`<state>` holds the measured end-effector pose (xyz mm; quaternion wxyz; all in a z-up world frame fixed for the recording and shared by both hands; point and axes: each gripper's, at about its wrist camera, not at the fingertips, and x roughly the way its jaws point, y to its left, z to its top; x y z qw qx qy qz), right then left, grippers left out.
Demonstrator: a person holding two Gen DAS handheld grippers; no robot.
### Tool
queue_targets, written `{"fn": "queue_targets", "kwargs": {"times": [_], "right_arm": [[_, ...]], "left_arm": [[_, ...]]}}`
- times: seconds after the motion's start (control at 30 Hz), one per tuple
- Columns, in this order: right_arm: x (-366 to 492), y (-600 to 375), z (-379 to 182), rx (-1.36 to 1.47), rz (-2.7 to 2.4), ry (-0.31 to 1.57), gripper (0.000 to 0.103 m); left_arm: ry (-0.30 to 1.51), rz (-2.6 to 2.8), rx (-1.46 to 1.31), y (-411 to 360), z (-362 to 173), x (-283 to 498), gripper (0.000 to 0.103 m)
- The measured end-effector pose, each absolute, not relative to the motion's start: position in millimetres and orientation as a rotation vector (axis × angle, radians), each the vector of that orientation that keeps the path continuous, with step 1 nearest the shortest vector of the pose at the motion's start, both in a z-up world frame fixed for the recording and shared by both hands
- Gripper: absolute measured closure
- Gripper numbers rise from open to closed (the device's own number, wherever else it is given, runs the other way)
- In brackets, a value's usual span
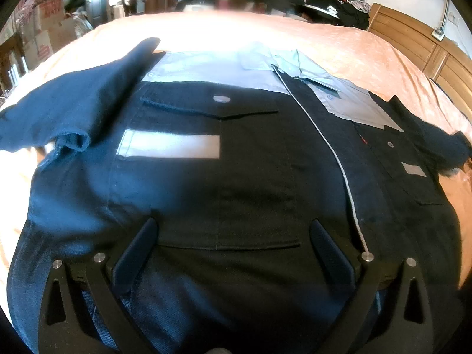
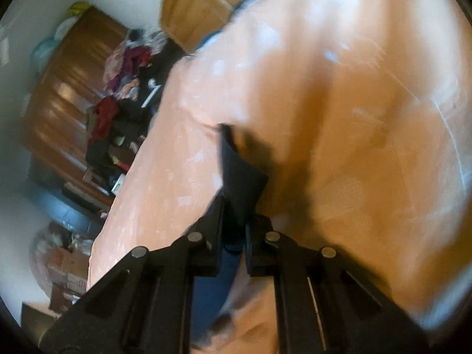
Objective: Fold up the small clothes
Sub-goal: 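Grasp the shirt's sleeve cuff with the right gripper, then fold the gripped sleeve and side across the shirt's back with the right gripper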
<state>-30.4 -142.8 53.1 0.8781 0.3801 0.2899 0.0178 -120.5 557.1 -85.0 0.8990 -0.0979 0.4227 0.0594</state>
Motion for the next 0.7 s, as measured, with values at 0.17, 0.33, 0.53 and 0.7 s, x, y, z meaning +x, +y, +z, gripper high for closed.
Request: {"fn": "queue_targets", "kwargs": {"times": [0.17,0.33,0.53,0.7], "right_arm": [[-33.1,-68.8,118.5,0.688,0.192,0.538,0.093],[-31.6,99.4,180.4,0.505,0.471,0.554,0.093],[-14.1,322.7,159.3,0.416,0.731,0.698,0.093],[-5.5,466.4,103.9,0.389,0.823,0.848,0.093]], "left_arm": [[0.886,0.123,-0.229,559.4,-77.1,-120.3,0.001],[0.797,0.12,-0.371,587.8,-38.7,-127.6,0.005],[0.63,0.16,-0.409,639.0,28.0,-156.8,0.005],[0.582,0.205,-0.42,684.1,49.6,-189.9,0.005]]}}
